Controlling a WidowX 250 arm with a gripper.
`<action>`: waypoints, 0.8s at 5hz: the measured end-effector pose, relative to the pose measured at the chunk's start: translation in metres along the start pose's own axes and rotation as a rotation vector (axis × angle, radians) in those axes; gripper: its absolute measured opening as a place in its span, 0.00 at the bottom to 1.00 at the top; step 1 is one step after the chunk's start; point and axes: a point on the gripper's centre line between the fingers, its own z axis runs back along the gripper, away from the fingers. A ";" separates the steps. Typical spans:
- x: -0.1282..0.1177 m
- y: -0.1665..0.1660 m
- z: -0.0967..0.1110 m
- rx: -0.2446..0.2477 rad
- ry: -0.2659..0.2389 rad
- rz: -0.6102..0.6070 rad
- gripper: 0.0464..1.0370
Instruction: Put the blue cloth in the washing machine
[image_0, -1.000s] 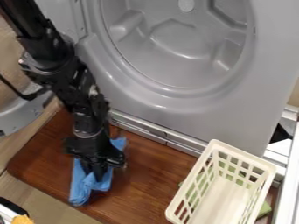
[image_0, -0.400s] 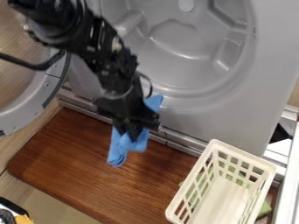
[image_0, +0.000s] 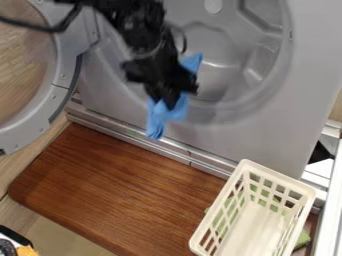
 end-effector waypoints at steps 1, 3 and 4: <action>0.024 0.000 -0.002 -0.042 -0.013 0.004 0.05; 0.053 0.006 -0.037 -0.129 -0.011 0.005 0.05; 0.058 0.006 -0.060 -0.120 0.032 -0.010 0.07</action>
